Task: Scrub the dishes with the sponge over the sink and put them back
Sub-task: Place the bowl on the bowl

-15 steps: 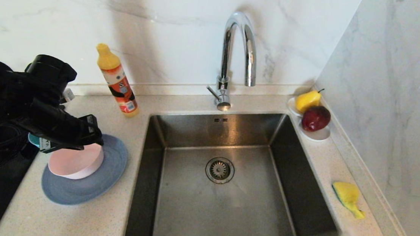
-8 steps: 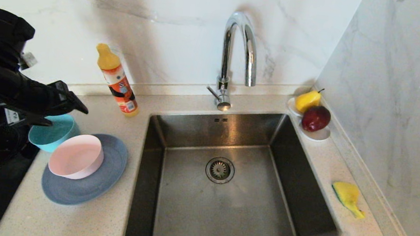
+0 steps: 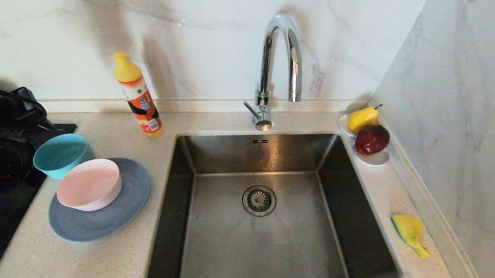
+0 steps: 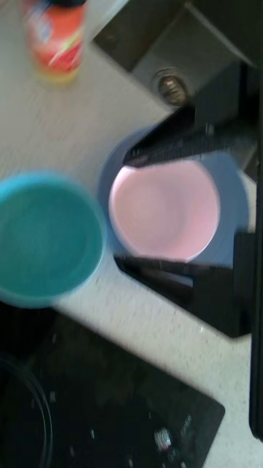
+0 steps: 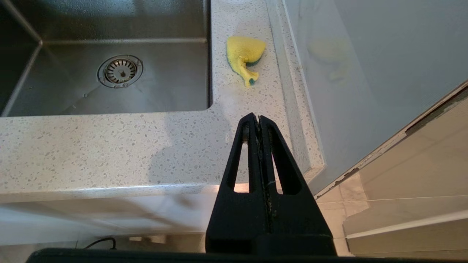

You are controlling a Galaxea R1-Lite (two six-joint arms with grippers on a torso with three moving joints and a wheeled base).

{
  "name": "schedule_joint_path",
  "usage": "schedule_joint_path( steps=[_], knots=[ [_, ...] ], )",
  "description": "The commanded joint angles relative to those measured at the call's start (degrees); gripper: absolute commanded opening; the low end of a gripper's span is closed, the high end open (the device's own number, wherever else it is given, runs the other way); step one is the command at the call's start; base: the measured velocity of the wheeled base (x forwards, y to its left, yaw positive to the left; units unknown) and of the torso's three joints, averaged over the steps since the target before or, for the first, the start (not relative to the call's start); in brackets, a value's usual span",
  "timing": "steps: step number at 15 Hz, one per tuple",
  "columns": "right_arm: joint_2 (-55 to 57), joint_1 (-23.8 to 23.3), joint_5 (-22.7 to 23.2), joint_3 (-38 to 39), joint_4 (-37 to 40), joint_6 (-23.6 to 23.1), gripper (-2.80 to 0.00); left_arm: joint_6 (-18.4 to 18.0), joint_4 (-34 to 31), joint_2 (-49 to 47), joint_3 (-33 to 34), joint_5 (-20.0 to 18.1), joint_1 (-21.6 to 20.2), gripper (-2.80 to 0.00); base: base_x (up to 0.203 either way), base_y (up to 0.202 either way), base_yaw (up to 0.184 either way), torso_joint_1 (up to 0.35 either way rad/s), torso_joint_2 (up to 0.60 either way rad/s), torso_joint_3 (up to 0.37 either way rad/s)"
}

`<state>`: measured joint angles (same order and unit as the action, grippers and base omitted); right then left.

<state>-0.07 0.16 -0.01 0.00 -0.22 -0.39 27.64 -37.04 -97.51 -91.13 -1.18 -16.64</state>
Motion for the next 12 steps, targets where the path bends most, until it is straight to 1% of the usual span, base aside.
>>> schedule_joint_path(
  steps=[1,2,5,6,9,12],
  knots=[
    [-0.1,0.0,0.0,0.0,0.0,-0.1,-2.80,1.4,-0.3,-3.1,-0.3,-0.1,-3.1,-2.80,0.000,0.000,0.000,0.000,0.00,0.000],
    [0.0,0.0,0.0,0.0,0.0,0.0,-2.80,2.1,-0.3,-4.3,-0.3,-0.1,-4.1,-2.80,0.000,0.000,0.000,0.000,0.00,0.000],
    [0.0,0.0,0.0,0.0,0.0,-0.1,-2.80,2.5,-0.2,-8.3,-0.6,-0.2,-6.9,-2.80,0.000,0.000,0.000,0.000,0.00,0.000],
    [0.0,0.0,0.0,0.0,0.0,-0.1,-2.80,2.5,-0.3,-9.4,-1.2,-0.2,-7.6,0.00,0.000,0.000,0.000,0.000,0.00,0.000],
    [0.0,0.0,0.0,0.0,0.0,-0.1,-2.80,2.4,-0.8,-12.4,-4.3,-0.2,-9.2,0.00,0.000,0.000,0.000,0.000,0.00,0.000],
    [0.0,0.0,0.0,0.0,0.0,-0.1,-2.80,2.2,-0.6,-14.7,-5.0,-0.7,-9.5,0.00,0.000,0.000,0.000,0.000,0.00,0.000]
  ],
)
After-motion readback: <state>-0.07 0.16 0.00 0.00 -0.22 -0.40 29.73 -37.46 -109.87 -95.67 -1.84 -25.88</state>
